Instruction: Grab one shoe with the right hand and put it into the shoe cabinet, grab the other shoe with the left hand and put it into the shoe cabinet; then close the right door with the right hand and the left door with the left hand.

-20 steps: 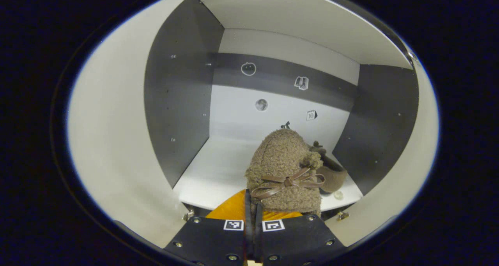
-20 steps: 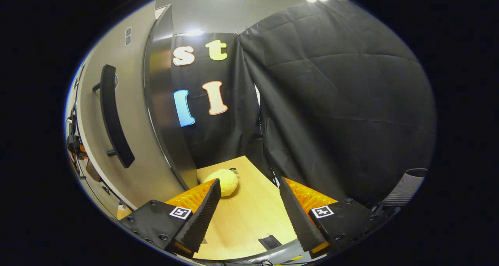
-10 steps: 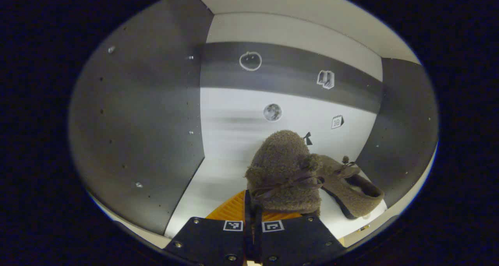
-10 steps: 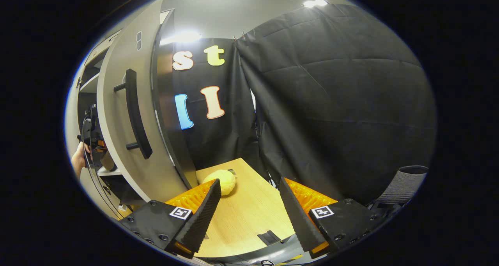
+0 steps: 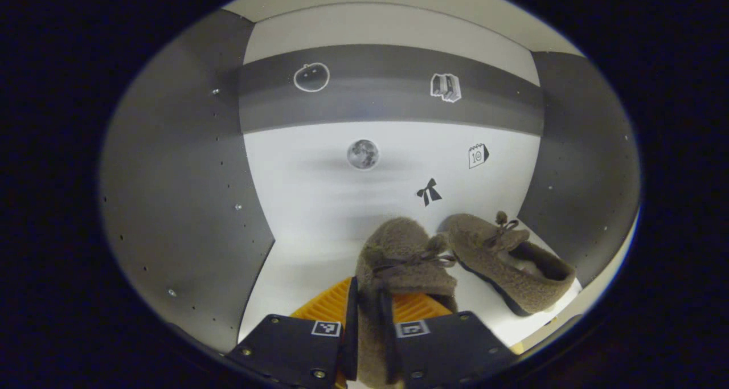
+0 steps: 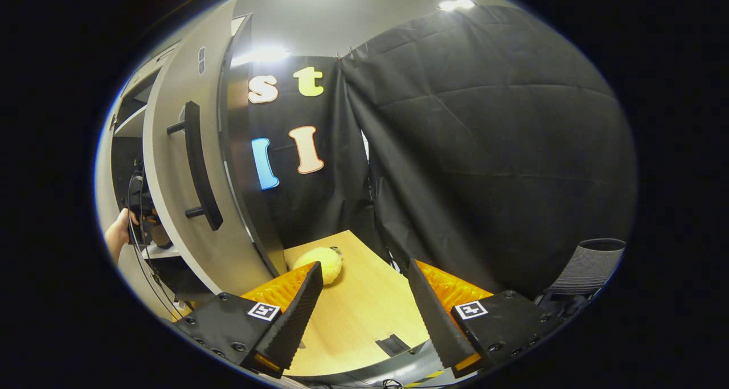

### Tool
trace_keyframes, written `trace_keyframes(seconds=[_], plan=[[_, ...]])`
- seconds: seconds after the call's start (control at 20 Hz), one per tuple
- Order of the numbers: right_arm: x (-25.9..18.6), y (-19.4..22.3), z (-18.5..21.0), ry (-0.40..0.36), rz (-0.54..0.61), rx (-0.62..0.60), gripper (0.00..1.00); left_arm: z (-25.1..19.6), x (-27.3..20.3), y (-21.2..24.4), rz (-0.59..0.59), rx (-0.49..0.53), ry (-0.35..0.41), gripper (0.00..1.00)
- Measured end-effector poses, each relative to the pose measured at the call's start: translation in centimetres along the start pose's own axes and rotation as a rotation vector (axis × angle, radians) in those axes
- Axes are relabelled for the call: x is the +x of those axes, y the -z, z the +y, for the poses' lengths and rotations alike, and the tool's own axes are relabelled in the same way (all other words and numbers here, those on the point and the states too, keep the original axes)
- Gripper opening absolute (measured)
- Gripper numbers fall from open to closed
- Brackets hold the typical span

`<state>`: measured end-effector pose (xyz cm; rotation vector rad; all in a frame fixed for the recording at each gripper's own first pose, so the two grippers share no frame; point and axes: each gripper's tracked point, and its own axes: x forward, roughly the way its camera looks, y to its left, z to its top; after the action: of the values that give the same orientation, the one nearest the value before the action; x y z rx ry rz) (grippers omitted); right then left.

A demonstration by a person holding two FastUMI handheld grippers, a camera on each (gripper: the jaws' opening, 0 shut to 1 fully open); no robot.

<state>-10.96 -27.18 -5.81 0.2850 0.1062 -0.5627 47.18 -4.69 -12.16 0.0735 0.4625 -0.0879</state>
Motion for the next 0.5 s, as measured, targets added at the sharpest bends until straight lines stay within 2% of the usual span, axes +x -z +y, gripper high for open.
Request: trace_keyframes(seconds=[0.05,0.1,0.25,0.4,0.45,0.5], plan=[[0.1,-0.1,0.2,-0.007,0.001,0.001,0.92,0.8,-0.4,-0.2,-0.004,0.021,-0.033,0.40],[0.3,-0.1,0.2,-0.013,0.001,0.000,0.92,1.6,-1.5,-0.2,-0.006,0.040,-0.057,0.37],[0.9,-0.4,0.2,-0.031,0.001,-0.009,0.92,3.1,-5.1,-2.9,-0.112,0.107,-0.114,0.87],[1.8,-1.2,0.3,-0.046,-0.016,-0.023,0.92,3.0,-10.3,-5.1,-0.227,0.096,-0.125,0.87],[2.2,-1.9,0.3,-0.053,-0.030,-0.028,0.92,2.9,-12.1,-5.6,-0.270,0.075,-0.127,0.92],[2.6,-2.5,0.6,-0.069,-0.041,-0.033,0.92,2.9,-13.8,-5.9,-0.324,0.045,-0.129,0.92]])
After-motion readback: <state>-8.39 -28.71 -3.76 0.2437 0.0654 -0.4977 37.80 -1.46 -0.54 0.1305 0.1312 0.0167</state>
